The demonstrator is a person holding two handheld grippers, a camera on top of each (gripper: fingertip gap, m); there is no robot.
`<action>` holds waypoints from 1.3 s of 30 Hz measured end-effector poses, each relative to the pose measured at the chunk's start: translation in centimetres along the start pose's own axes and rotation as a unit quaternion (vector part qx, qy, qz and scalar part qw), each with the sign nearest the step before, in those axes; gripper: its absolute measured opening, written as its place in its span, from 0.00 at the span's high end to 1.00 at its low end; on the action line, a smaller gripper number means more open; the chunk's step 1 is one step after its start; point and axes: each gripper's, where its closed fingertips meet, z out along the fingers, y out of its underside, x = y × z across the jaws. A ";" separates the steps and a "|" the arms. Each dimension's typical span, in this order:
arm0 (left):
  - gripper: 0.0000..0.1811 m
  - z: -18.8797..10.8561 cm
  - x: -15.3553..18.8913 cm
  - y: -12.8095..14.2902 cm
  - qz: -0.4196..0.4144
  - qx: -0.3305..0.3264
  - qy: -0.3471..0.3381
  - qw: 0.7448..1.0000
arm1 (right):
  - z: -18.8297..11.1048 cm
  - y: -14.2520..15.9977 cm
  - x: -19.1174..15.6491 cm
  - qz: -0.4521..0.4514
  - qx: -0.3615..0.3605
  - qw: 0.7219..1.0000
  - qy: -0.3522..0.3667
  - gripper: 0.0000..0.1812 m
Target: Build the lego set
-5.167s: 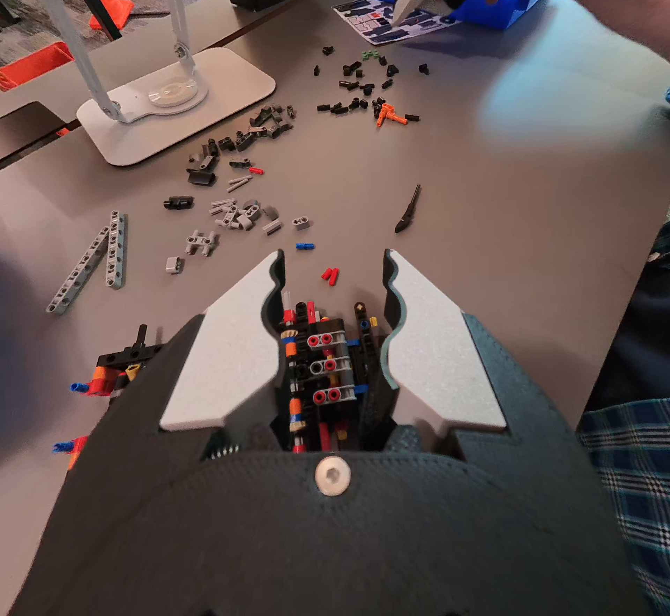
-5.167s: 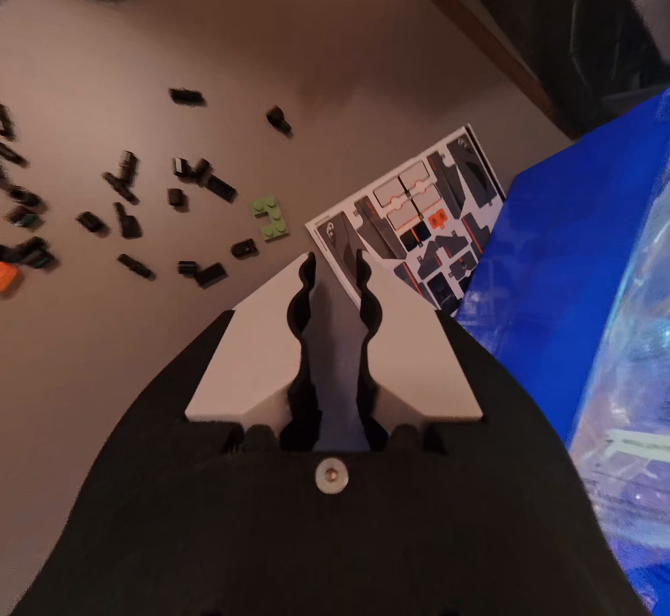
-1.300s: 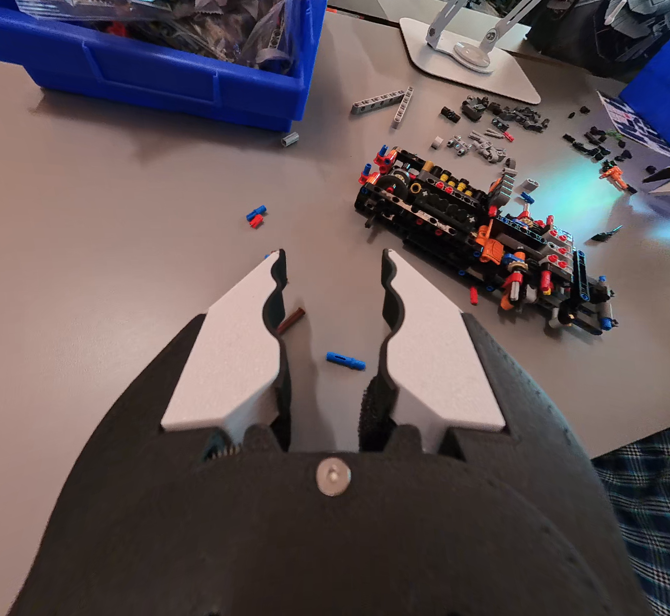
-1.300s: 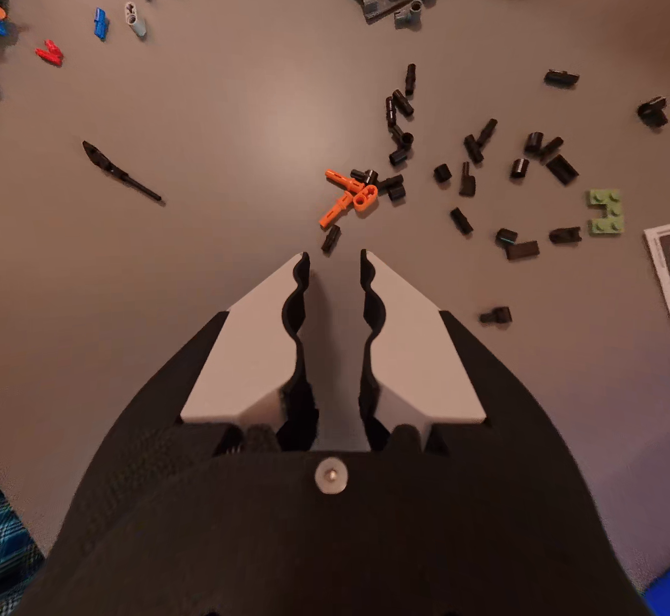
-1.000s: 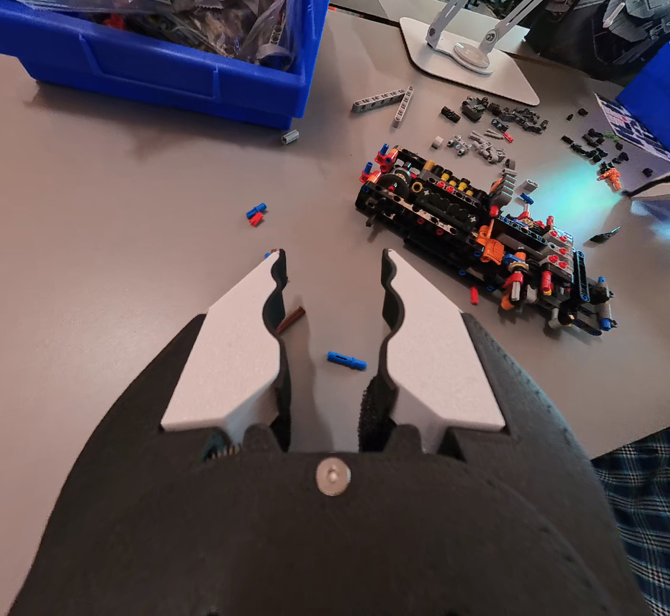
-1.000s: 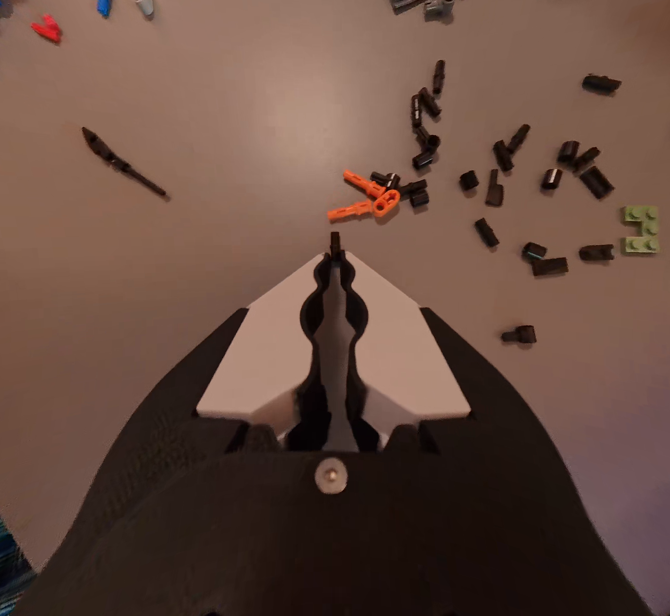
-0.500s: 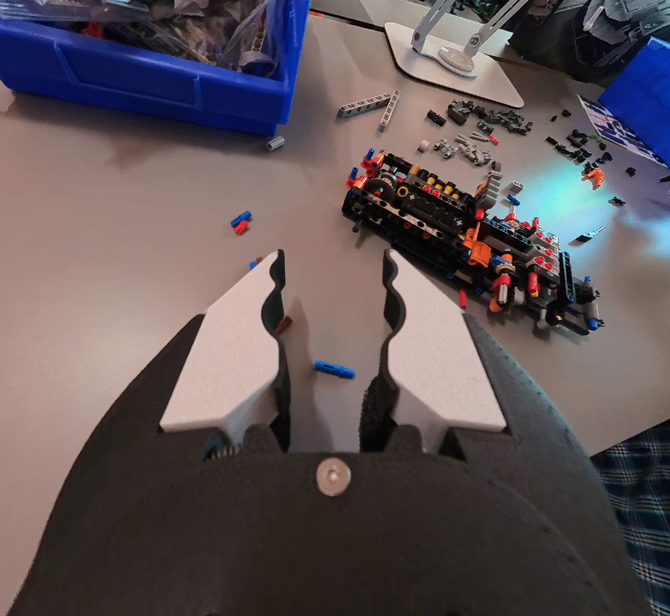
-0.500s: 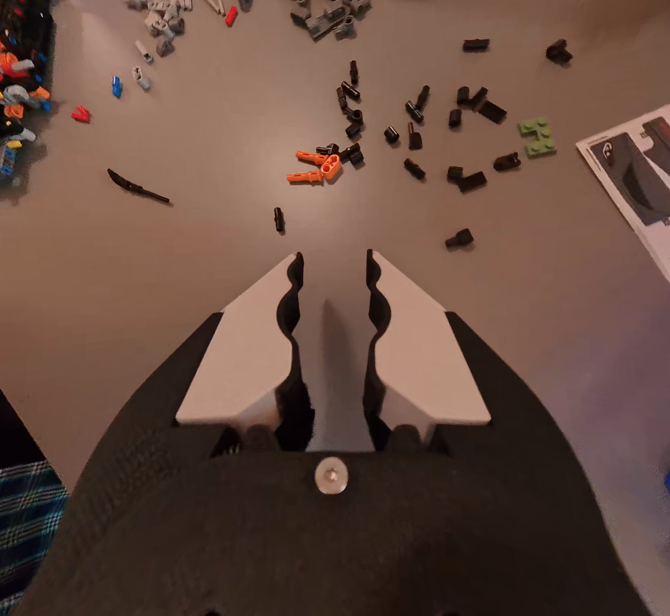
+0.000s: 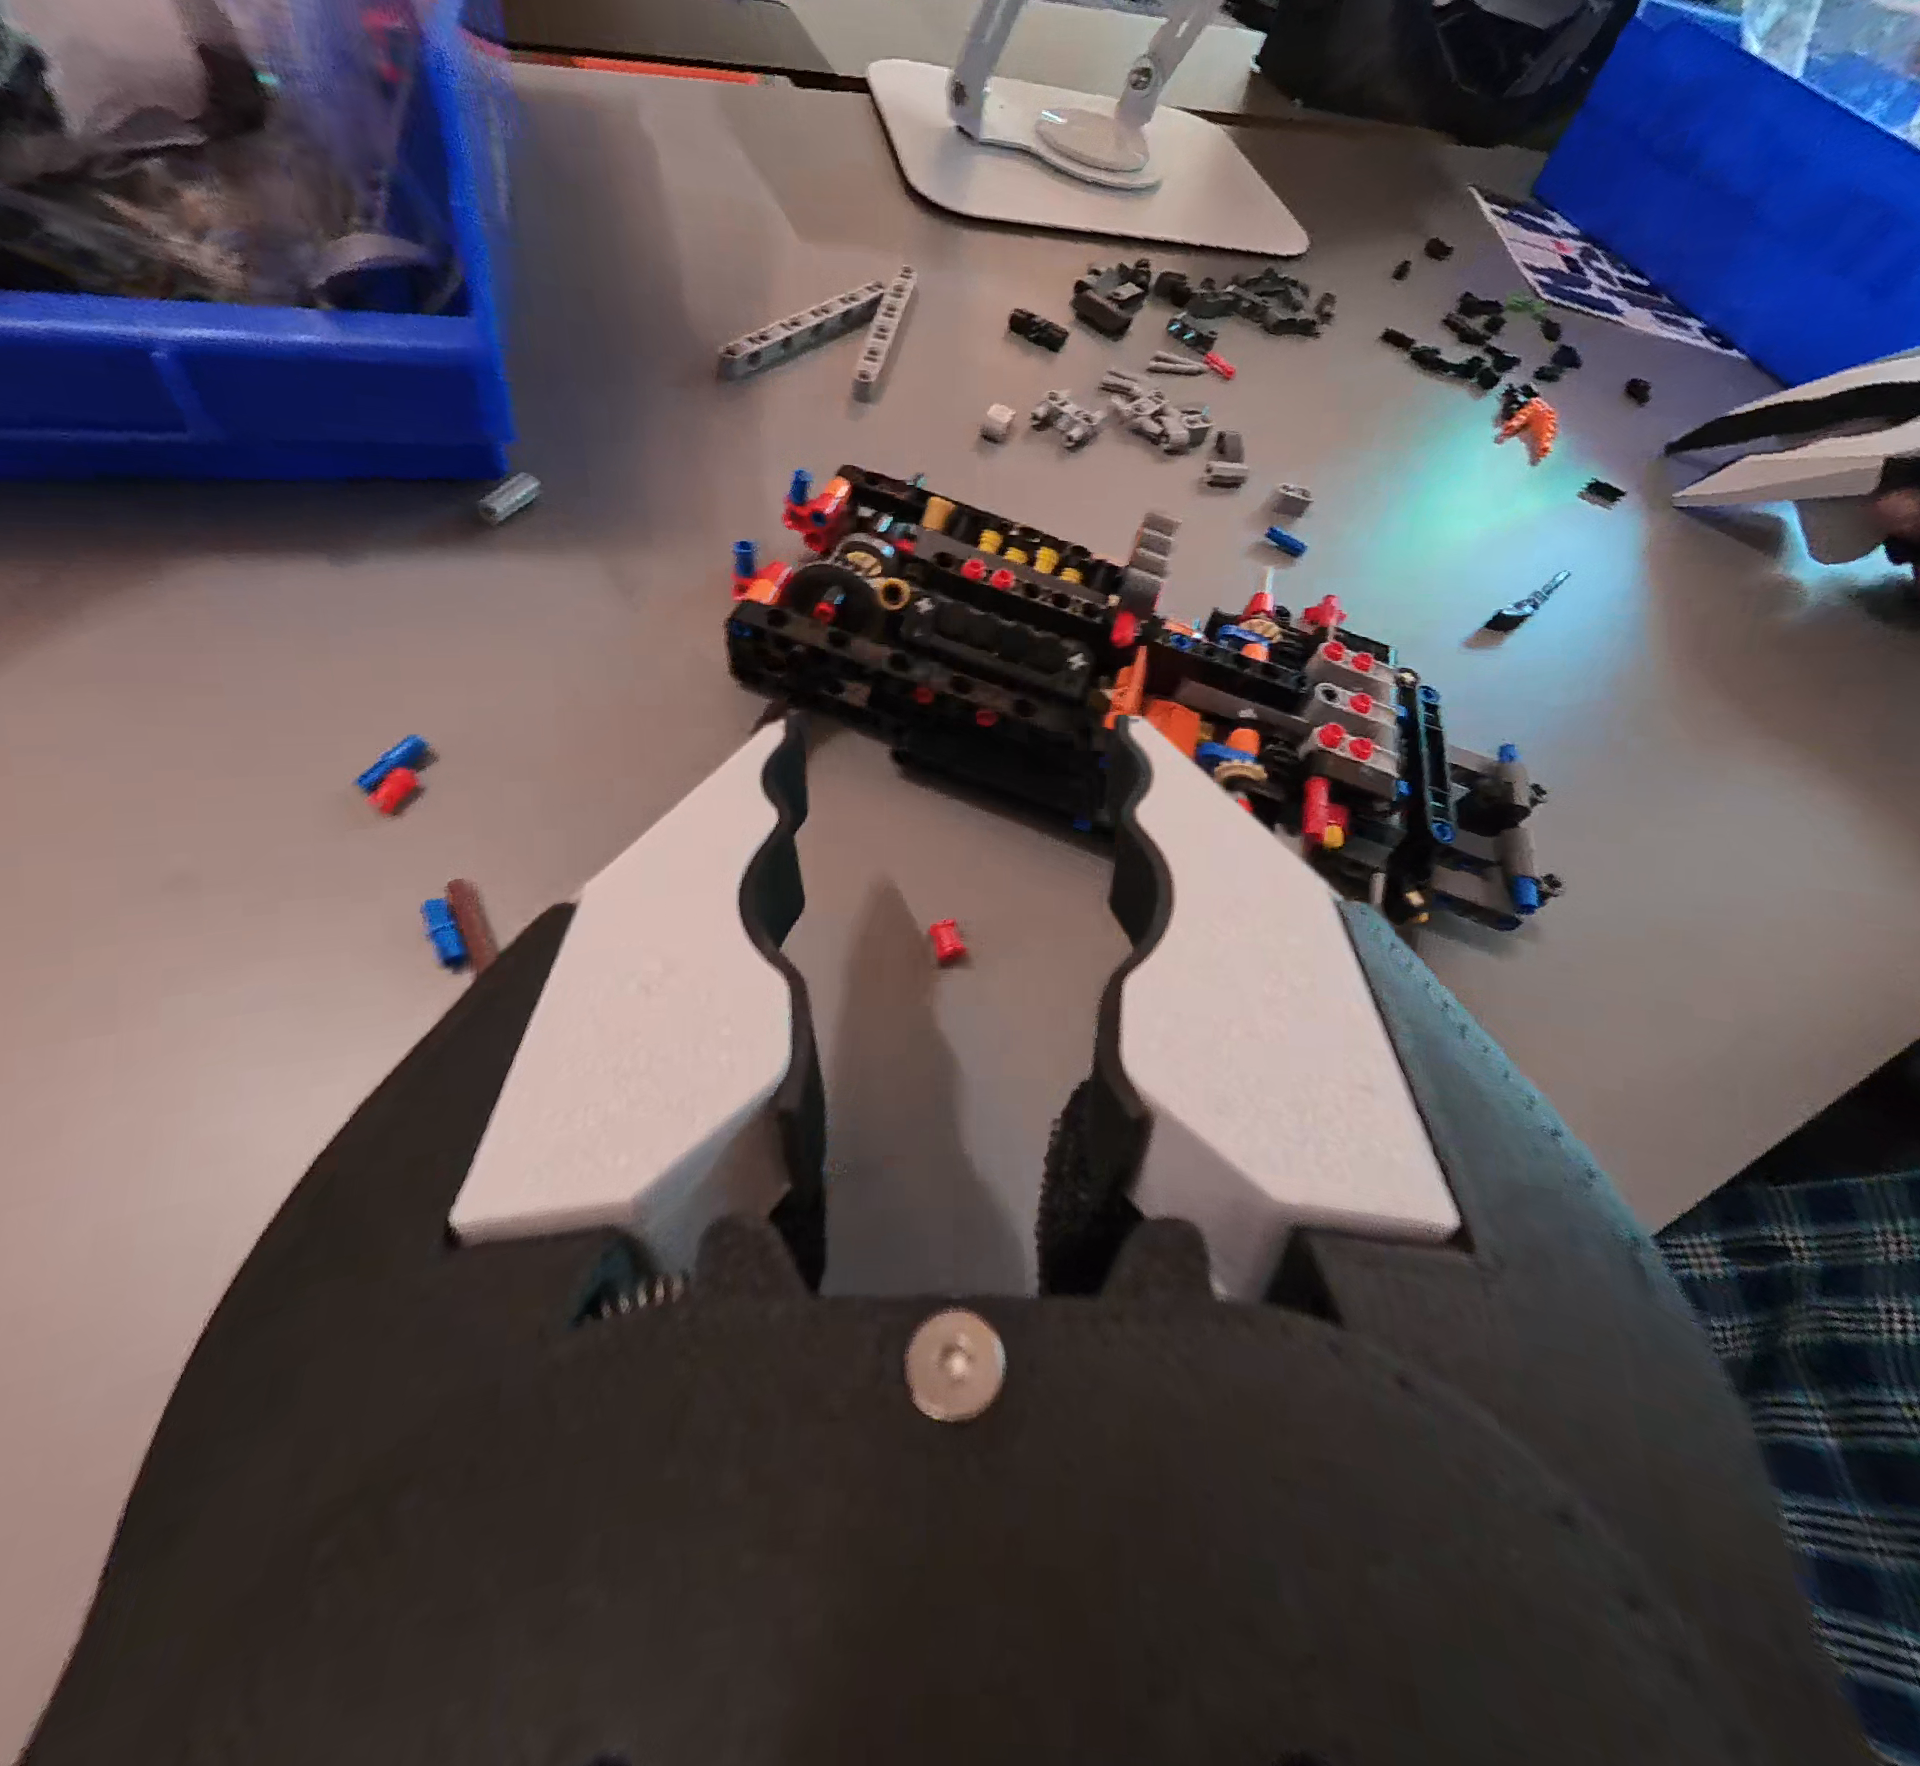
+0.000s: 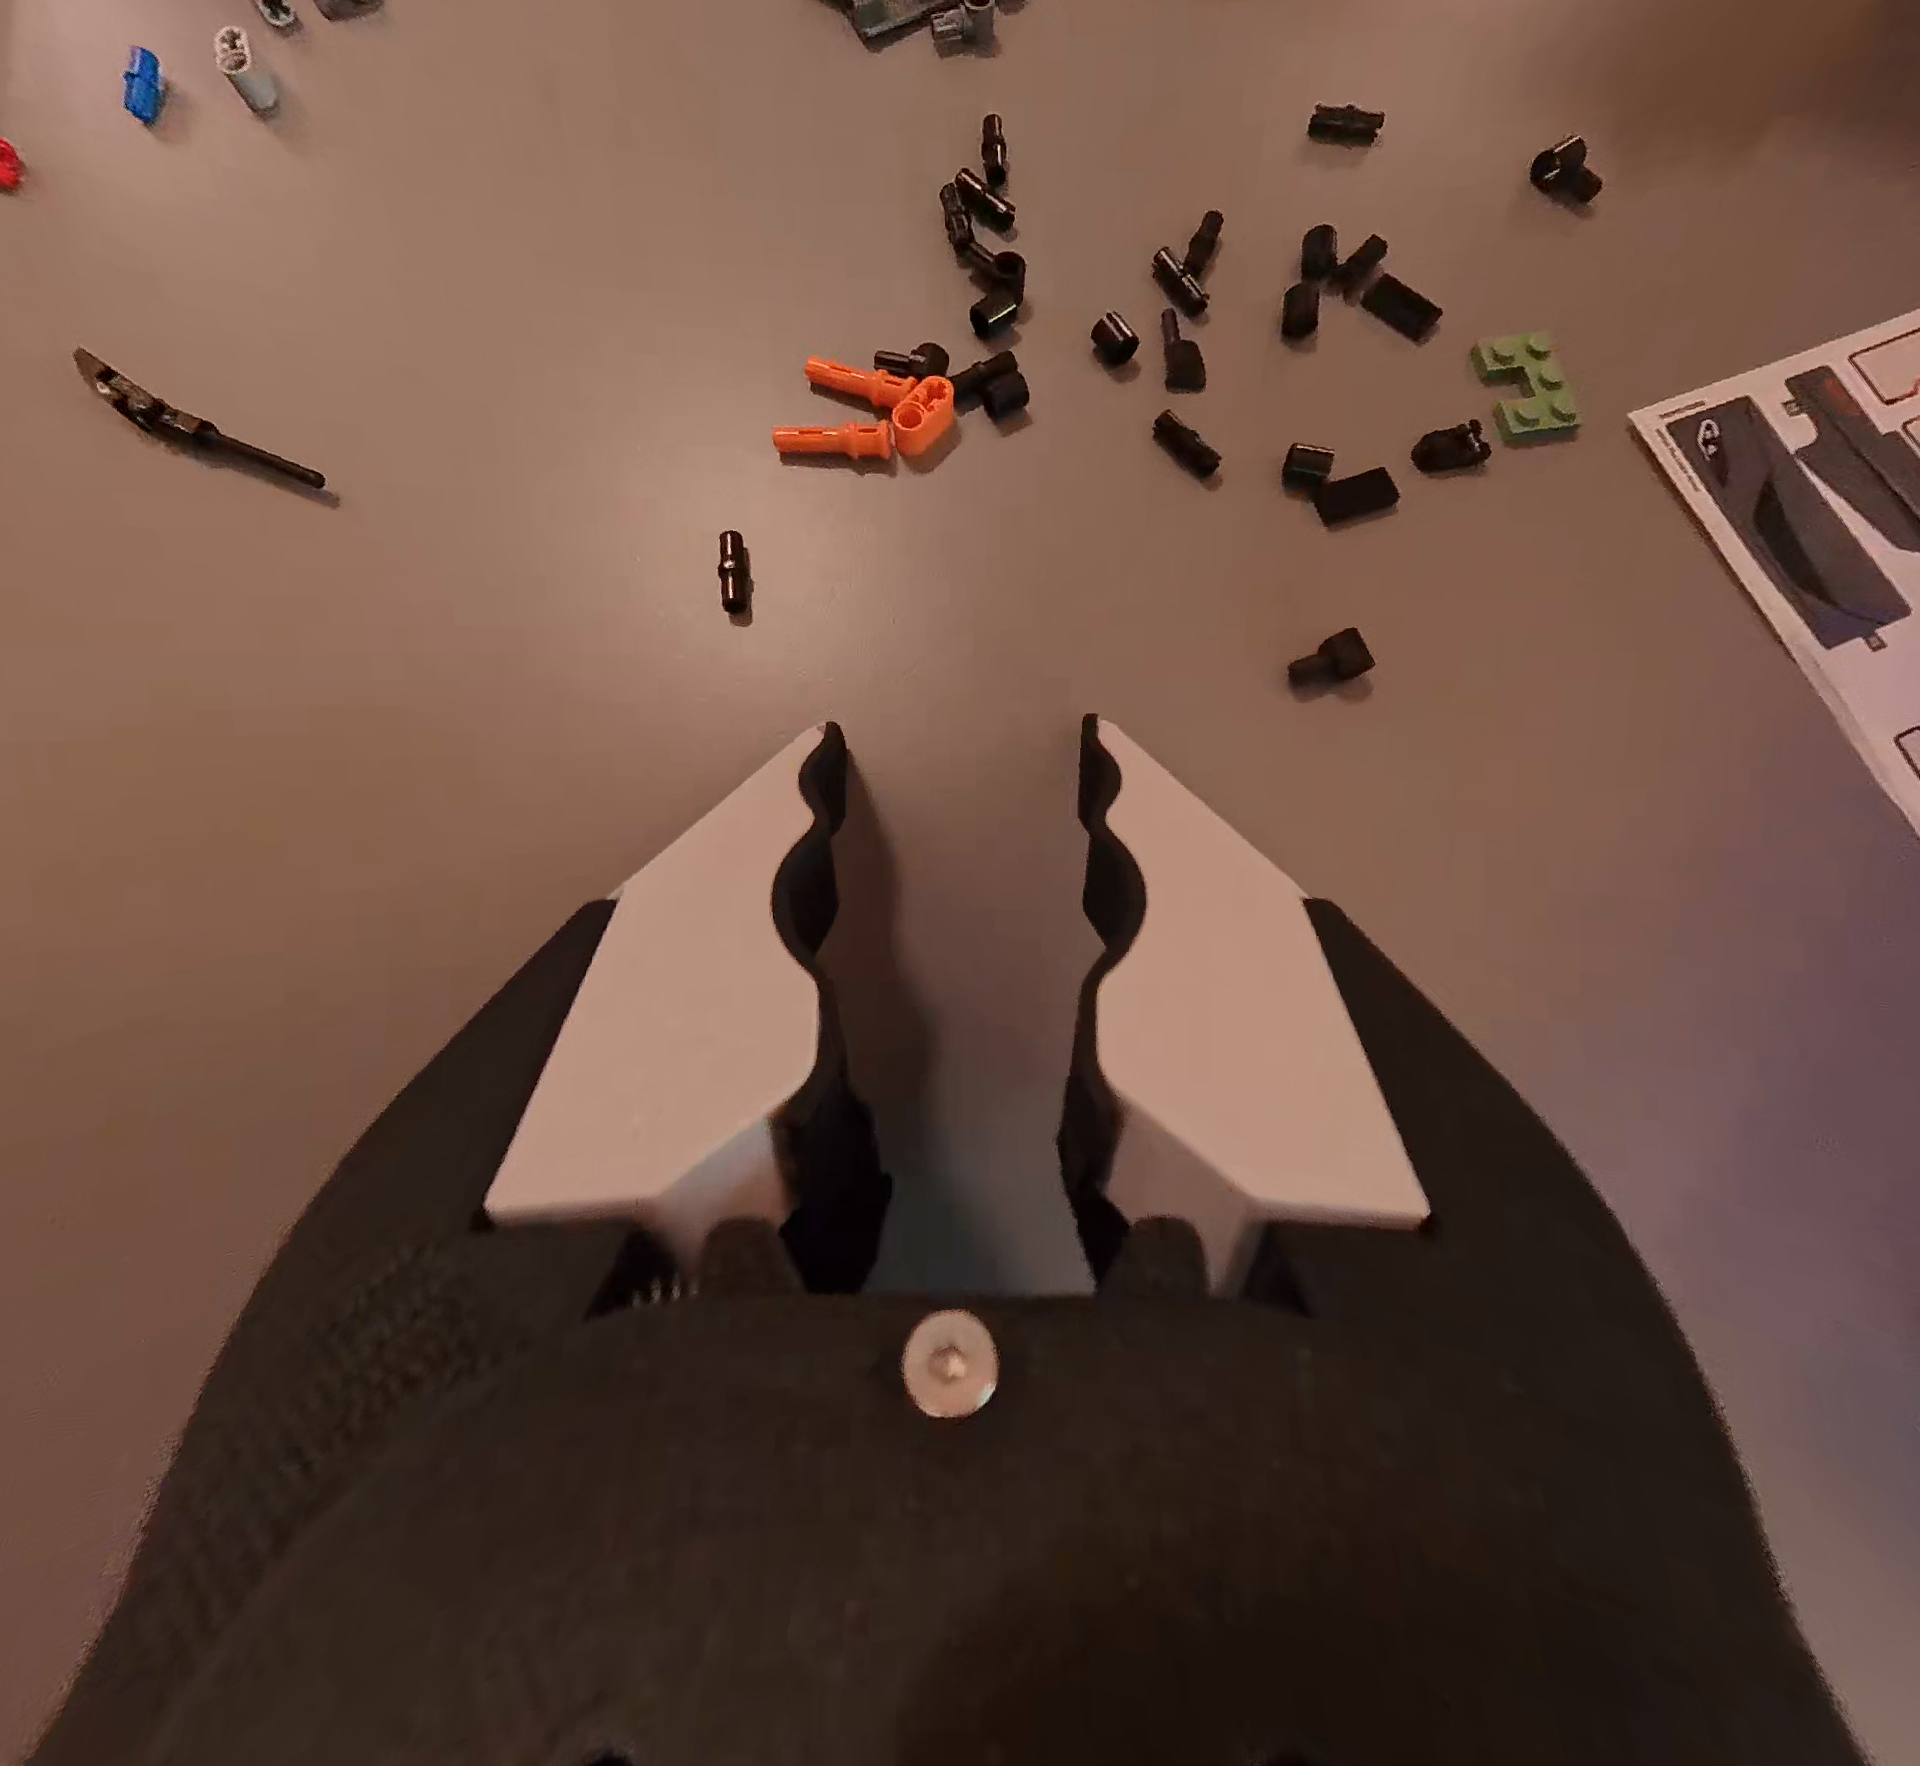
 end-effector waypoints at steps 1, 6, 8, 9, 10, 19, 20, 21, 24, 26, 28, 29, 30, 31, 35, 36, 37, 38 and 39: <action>0.68 0.3 0.6 0.1 0.006 -0.002 0.006 1.000 | 0.0 0.0 0.0 -0.004 0.001 1.000 0.004 0.76; 0.68 2.0 2.9 1.5 0.041 -0.036 0.029 0.998 | 0.0 -0.3 0.0 -0.032 0.008 0.999 0.020 0.76; 0.68 2.0 2.9 1.5 0.062 -0.038 0.022 0.997 | 0.0 -0.3 0.1 -0.038 0.010 0.999 0.023 0.76; 0.68 2.1 2.8 1.7 0.062 -0.044 0.021 0.997 | 0.0 -0.3 0.1 -0.040 0.010 0.999 0.024 0.76; 0.67 2.1 2.7 1.7 0.059 -0.046 0.022 0.997 | 0.0 -0.4 0.1 -0.042 0.011 0.999 0.025 0.76; 0.66 2.2 2.4 1.7 0.020 -0.047 0.042 0.998 | 0.1 -0.6 0.2 -0.058 0.015 0.998 0.035 0.76; 0.66 2.2 2.4 1.7 0.017 -0.047 0.044 0.998 | 0.1 -0.6 0.2 -0.060 0.015 0.997 0.035 0.76; 0.66 2.2 2.4 1.7 0.015 -0.047 0.045 0.998 | 0.1 -0.6 0.2 -0.062 0.016 0.997 0.036 0.76; 0.66 2.2 2.4 1.8 0.019 -0.050 0.044 0.998 | 0.2 -0.6 0.2 -0.063 0.016 0.997 0.037 0.76; 0.66 2.3 2.5 1.9 0.024 -0.054 0.043 0.997 | 0.1 -0.6 0.2 -0.065 0.017 0.997 0.039 0.76; 0.66 2.3 2.5 1.9 0.024 -0.055 0.041 0.997 | 0.1 -0.6 0.2 -0.067 0.017 0.997 0.039 0.77; 0.66 2.3 2.4 1.9 0.023 -0.054 0.040 0.997 | 0.1 -0.6 0.2 -0.067 0.017 0.997 0.040 0.77; 0.66 2.3 2.4 1.9 0.022 -0.053 0.041 0.998 | 0.1 -0.6 0.2 -0.067 0.017 0.997 0.040 0.77; 0.66 2.3 2.4 1.9 0.020 -0.053 0.042 0.998 | 0.1 -0.6 0.2 -0.067 0.017 0.997 0.039 0.77; 0.65 2.3 2.4 1.9 0.018 -0.053 0.043 0.998 | 0.2 -0.6 0.2 -0.067 0.017 0.997 0.039 0.77; 0.65 2.3 2.4 1.9 0.018 -0.053 0.043 0.998 | 0.2 -0.6 0.2 -0.067 0.017 0.997 0.039 0.77; 0.65 2.3 2.4 1.9 0.018 -0.053 0.043 0.997 | 0.2 -0.6 0.2 -0.067 0.017 0.997 0.039 0.77; 0.65 2.3 2.4 1.9 0.018 -0.054 0.043 0.997 | 0.2 -0.6 0.2 -0.067 0.017 0.997 0.039 0.77; 0.65 2.3 2.4 1.9 0.018 -0.054 0.043 0.997 | 0.2 -0.6 0.2 -0.067 0.017 0.997 0.039 0.77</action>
